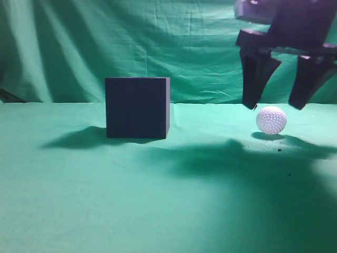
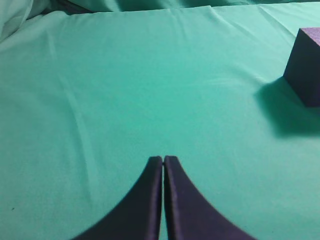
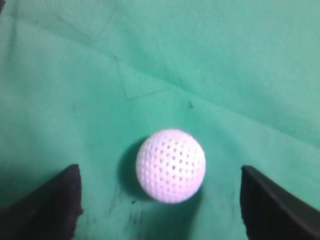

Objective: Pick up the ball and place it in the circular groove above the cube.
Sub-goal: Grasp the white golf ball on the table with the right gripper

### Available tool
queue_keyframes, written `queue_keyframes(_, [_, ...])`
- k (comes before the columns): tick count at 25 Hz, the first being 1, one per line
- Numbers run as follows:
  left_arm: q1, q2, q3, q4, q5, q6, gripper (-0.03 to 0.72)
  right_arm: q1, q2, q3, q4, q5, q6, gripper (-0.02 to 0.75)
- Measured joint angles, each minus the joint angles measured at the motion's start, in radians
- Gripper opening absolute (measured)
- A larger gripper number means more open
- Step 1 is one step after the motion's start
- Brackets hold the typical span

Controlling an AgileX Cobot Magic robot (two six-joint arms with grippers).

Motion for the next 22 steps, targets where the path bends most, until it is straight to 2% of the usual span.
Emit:
queue_keyframes(7, [0.000,0.000,0.000,0.000,0.000,0.000,0.000,0.000,0.123,-0.101,-0.005,-0.006,0.006,0.557])
queue_keyframes(20, [0.000,0.000,0.000,0.000,0.000,0.000,0.000,0.000,0.167,-0.109,-0.039,0.011,0.037,0.557])
queue_keyframes(21, [0.000,0.000,0.000,0.000,0.000,0.000,0.000,0.000,0.167,-0.109,-0.041,0.011,0.042,0.481])
queue_keyframes(22, [0.000,0.000,0.000,0.000,0.000,0.000,0.000,0.000,0.167,-0.109,-0.041,0.011,0.043,0.438])
